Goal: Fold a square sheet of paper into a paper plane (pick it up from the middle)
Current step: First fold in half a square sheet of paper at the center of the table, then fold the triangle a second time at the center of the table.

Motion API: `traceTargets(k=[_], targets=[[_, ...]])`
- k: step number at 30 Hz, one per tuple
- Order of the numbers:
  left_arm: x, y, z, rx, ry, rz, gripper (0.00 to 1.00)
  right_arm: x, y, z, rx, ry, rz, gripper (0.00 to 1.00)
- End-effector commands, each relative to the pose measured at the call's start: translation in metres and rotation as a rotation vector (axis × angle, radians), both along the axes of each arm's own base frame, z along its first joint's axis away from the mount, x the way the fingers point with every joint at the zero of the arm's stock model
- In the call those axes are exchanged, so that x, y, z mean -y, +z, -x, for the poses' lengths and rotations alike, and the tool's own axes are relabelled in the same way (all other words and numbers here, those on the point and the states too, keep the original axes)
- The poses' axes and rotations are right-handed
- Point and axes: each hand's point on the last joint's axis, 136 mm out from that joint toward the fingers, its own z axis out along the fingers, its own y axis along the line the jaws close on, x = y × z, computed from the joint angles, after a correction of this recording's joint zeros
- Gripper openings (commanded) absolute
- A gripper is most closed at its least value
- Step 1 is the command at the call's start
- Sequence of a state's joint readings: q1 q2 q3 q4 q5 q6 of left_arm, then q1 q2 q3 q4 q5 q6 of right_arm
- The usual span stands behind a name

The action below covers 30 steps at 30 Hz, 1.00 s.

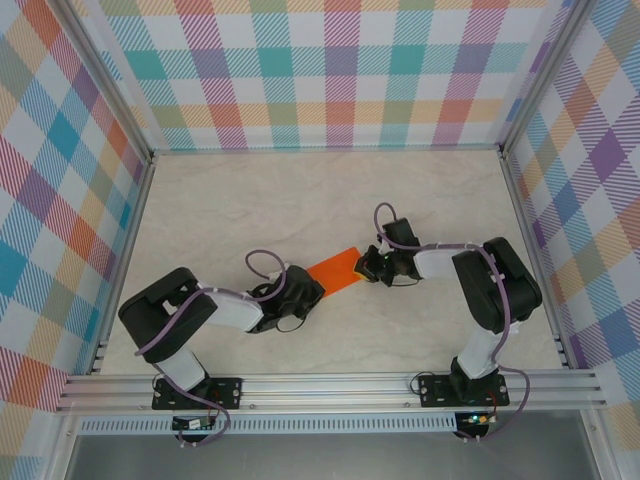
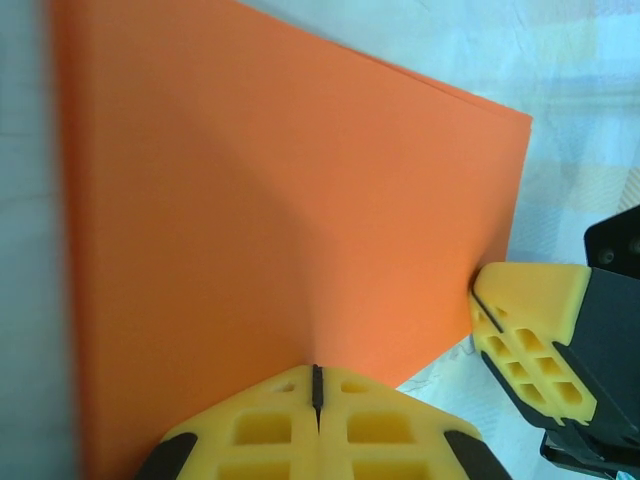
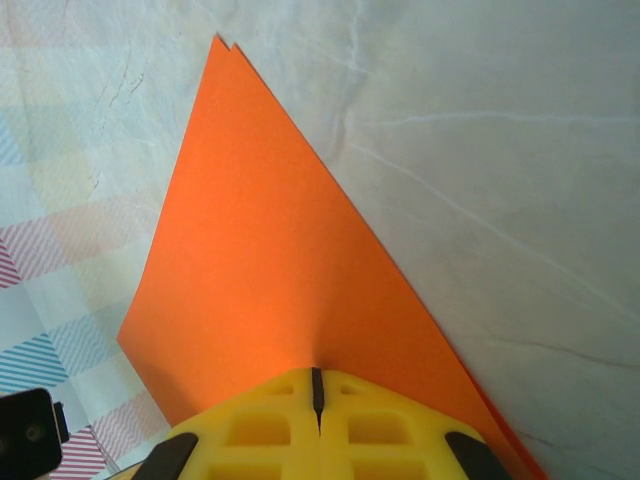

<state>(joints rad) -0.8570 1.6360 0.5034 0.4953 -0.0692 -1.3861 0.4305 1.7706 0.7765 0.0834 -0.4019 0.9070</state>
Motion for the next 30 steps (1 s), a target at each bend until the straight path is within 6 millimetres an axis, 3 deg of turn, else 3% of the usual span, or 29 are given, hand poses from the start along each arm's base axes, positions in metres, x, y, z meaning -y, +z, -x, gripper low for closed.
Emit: traceTargets(k=[1,6,11,14,16,19,22,24,25,30], targets=[[-0.057,-0.048,0.038,-0.148,0.074,-0.211,0.00,0.057,-0.072,0.037,-0.211,-0.117,0.307,0.00],[-0.081,-0.050,0.050,-0.168,0.127,-0.244,0.00,0.058,-0.072,0.035,-0.214,-0.121,0.320,0.00],[-0.083,-0.043,0.052,-0.150,0.116,-0.236,0.00,0.053,-0.063,0.028,-0.177,-0.090,0.305,0.00],[-0.072,-0.018,0.036,-0.078,0.036,-0.252,0.00,0.040,-0.039,0.014,-0.088,-0.026,0.256,0.00],[-0.067,0.009,0.019,-0.018,-0.026,-0.287,0.00,0.030,-0.012,0.004,-0.008,0.028,0.228,0.00],[-0.075,0.043,-0.004,0.028,-0.075,-0.358,0.01,0.015,0.023,-0.005,0.086,0.103,0.208,0.00],[-0.097,0.066,-0.023,0.028,-0.074,-0.407,0.14,-0.005,0.047,-0.007,0.132,0.166,0.192,0.08],[-0.114,0.072,-0.028,0.002,-0.071,-0.435,0.30,-0.023,0.054,-0.006,0.140,0.200,0.185,0.15],[-0.123,0.075,-0.032,-0.004,-0.058,-0.446,0.40,-0.034,0.055,-0.004,0.138,0.219,0.184,0.17],[-0.158,0.079,-0.044,-0.046,-0.009,-0.501,0.62,-0.087,0.051,-0.001,0.129,0.289,0.191,0.24]])
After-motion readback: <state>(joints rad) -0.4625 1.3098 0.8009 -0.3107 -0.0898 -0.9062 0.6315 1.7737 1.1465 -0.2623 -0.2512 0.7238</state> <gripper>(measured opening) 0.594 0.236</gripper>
